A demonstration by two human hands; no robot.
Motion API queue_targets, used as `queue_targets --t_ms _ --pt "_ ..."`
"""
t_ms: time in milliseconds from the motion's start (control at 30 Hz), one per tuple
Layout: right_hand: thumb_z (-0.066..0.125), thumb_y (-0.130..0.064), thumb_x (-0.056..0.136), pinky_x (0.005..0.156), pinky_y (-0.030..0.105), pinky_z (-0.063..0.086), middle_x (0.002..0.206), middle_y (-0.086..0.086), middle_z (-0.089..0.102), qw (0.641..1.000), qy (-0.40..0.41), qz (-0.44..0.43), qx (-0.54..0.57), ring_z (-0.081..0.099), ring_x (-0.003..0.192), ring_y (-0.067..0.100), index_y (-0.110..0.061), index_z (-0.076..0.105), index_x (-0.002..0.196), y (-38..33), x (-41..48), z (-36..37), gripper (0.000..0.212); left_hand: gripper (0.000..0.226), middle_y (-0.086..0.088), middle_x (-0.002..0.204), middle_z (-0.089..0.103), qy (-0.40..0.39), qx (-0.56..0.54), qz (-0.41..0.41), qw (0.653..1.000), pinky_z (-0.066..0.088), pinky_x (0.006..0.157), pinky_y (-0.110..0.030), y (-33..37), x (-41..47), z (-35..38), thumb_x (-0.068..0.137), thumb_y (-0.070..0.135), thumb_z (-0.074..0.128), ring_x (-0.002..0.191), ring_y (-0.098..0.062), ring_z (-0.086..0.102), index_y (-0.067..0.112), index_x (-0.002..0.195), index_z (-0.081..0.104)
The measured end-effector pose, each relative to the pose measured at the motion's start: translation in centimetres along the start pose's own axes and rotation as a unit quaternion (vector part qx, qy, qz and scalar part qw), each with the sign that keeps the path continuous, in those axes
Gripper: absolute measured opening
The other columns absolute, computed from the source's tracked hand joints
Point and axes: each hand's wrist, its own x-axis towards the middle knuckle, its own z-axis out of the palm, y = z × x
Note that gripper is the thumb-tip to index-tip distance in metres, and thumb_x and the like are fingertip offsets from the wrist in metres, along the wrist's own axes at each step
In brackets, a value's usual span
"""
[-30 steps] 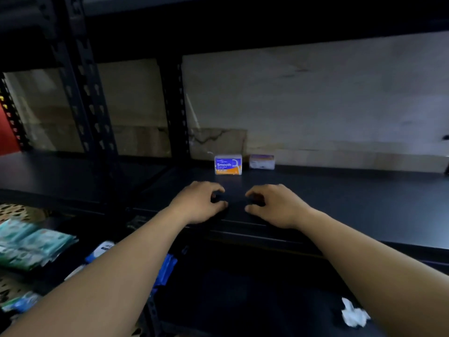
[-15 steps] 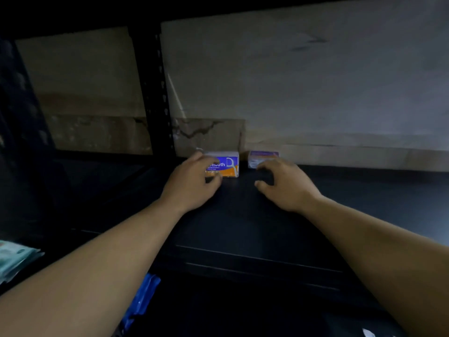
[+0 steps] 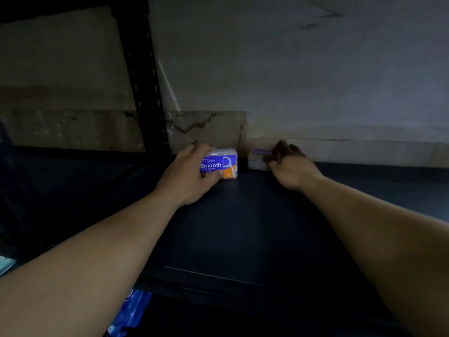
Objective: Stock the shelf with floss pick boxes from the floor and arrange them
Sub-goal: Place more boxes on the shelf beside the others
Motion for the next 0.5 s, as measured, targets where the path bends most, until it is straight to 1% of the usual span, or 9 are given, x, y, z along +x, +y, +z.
queue_targets --t_ms 67,100,167,200,267,333,367,433,500 --pt "0.046 -0.047 0.098 0.089 0.039 0.045 0.121 0.014 0.052 0.998 0.002 -0.002 0.057 0.054 0.106 0.03 -0.021 0.037 0.127 0.1 -0.2 -0.2 0.04 0.044 0.006 0.12 0.054 0.003 -0.022 -0.007 1.0 0.049 0.089 -0.037 0.3 -0.2 -0.2 0.084 0.047 0.069 0.107 -0.015 0.055 0.03 0.119 0.05" --pt "0.053 -0.047 0.096 0.088 0.037 0.045 0.12 0.012 0.052 0.996 0.008 0.003 0.088 0.055 0.105 0.028 -0.022 0.035 0.129 0.2 -0.2 -0.3 0.045 0.042 0.008 0.118 0.054 0.002 -0.03 -0.011 0.999 0.049 0.086 -0.036 0.4 -0.2 -0.4 0.084 0.046 0.07 0.103 -0.013 0.056 0.03 0.117 0.05" --pt "0.067 -0.05 0.085 0.093 0.035 0.046 0.125 0.008 0.051 0.987 0.018 0.02 0.157 0.056 0.108 0.025 -0.025 0.033 0.138 0.5 -0.4 -0.5 0.068 0.041 0.009 0.12 0.054 0.001 -0.039 -0.013 0.999 0.05 0.086 -0.035 0.3 -0.3 -0.4 0.085 0.044 0.07 0.105 -0.012 0.056 0.031 0.117 0.049" --pt "0.074 -0.052 0.079 0.098 0.035 0.046 0.128 0.008 0.052 0.982 0.017 0.024 0.186 0.057 0.11 0.024 -0.024 0.036 0.141 0.7 -0.5 -0.7 0.078 0.042 0.008 0.123 0.053 0.0 -0.039 -0.012 0.999 0.05 0.087 -0.035 0.2 -0.3 -0.3 0.085 0.042 0.07 0.107 -0.013 0.056 0.033 0.119 0.048" --pt "0.081 -0.058 0.064 0.102 0.035 0.047 0.129 0.008 0.055 0.976 0.011 0.021 0.217 0.059 0.11 0.021 -0.022 0.05 0.136 1.0 -0.7 -0.9 0.086 0.05 0.007 0.133 0.049 -0.006 -0.032 -0.009 0.999 0.045 0.095 -0.031 0.0 -0.2 -0.2 0.088 0.042 0.068 0.117 -0.014 0.053 0.037 0.132 0.045" --pt "0.087 -0.058 0.054 0.097 0.035 0.051 0.125 0.005 0.058 0.968 0.006 0.009 0.251 0.061 0.104 0.018 -0.034 0.058 0.123 1.1 -1.1 -1.1 0.079 0.058 0.005 0.141 0.043 -0.017 -0.024 -0.003 1.0 0.041 0.102 -0.029 -0.3 -0.2 0.0 0.09 0.042 0.065 0.125 -0.015 0.048 0.04 0.143 0.04" --pt "0.091 -0.05 0.054 0.094 0.036 0.052 0.124 0.004 0.057 0.965 0.008 0.0 0.262 0.062 0.103 0.019 -0.043 0.056 0.114 1.1 -1.3 -1.2 0.069 0.058 0.004 0.142 0.042 -0.018 -0.024 0.003 1.0 0.04 0.104 -0.029 -0.4 -0.1 0.0 0.09 0.042 0.065 0.126 -0.015 0.048 0.04 0.144 0.041" --pt "0.09 -0.024 0.061 0.089 0.037 0.055 0.122 0.007 0.056 0.963 0.018 -0.014 0.269 0.062 0.101 0.021 -0.048 0.05 0.101 1.1 -1.7 -1.3 0.062 0.058 0.004 0.139 0.043 -0.019 -0.031 0.005 0.999 0.039 0.104 -0.026 -0.6 -0.1 0.2 0.089 0.04 0.066 0.125 -0.015 0.049 0.039 0.143 0.044" --pt "0.087 -0.014 0.067 0.085 0.032 0.055 0.118 0.007 0.06 0.967 0.028 -0.03 0.252 0.064 0.098 0.018 -0.045 0.048 0.106 1.0 -1.9 -1.3 0.063 0.061 0.004 0.137 0.042 -0.023 -0.035 -0.001 0.999 0.037 0.101 -0.022 -0.6 -0.2 0.2 0.087 0.039 0.07 0.123 -0.014 0.049 0.039 0.143 0.045"
